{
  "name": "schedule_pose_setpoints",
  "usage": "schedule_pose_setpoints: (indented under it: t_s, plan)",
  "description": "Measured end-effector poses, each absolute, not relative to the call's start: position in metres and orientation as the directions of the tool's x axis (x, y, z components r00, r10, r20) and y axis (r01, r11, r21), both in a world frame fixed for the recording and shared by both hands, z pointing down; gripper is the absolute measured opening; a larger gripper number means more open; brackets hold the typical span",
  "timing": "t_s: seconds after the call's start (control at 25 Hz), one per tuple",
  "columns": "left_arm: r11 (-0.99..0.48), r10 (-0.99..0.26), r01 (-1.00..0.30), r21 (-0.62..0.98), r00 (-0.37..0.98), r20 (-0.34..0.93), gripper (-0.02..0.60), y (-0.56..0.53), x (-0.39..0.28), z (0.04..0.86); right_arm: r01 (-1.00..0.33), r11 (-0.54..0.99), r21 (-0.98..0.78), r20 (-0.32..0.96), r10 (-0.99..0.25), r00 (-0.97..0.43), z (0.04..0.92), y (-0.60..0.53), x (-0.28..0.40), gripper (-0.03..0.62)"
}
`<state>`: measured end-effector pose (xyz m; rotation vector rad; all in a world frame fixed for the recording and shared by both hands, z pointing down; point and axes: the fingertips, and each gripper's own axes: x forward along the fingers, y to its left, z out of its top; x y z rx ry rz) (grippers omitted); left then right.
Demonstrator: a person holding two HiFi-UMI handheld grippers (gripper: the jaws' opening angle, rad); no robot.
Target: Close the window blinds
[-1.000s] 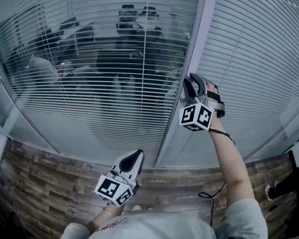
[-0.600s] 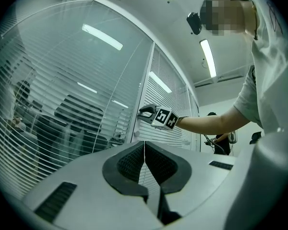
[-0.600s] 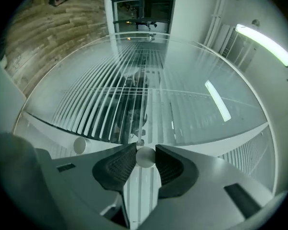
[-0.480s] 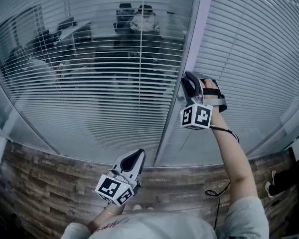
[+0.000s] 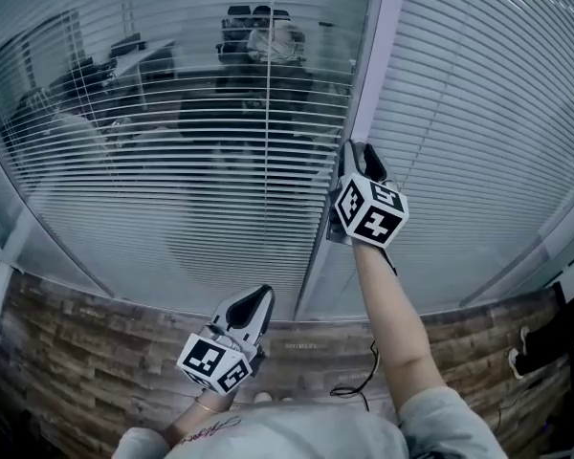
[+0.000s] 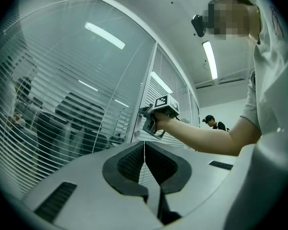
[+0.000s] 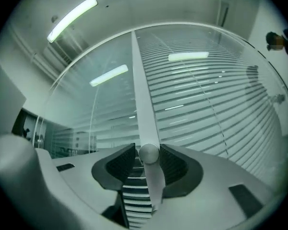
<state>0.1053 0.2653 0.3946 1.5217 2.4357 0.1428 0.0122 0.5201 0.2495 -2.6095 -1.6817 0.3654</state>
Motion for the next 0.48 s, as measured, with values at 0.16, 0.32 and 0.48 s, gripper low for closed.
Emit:
schedule_pose_setpoints:
  t_s: [0.16, 0.32, 0.48]
  plan:
    - [0.441, 0.896, 0.869, 0.223, -0.411, -0.169, 0.018, 0.2605, 0.1082, 0.3952, 0.921, -0.344, -0.181, -0.195, 0.931, 0.31, 0.2486, 0.5215, 0.0066, 0.135]
    - [0.44, 0.896, 0.869, 0.228, -0.408, -0.174, 0.018, 0.2583, 0.1098, 0.3952, 0.957, -0.291, 0.009, -0.241, 0.928, 0.285, 0.2478, 0.5168, 0.0077, 0.133]
    - [0.438, 0.897, 0.87, 0.228, -0.404, -0.181, 0.018, 0.2603, 0.112, 0.3971, 0.929, -0.232, 0.289, -0.254, 0.917, 0.308, 0.2489, 0.5157, 0.0134, 0.132]
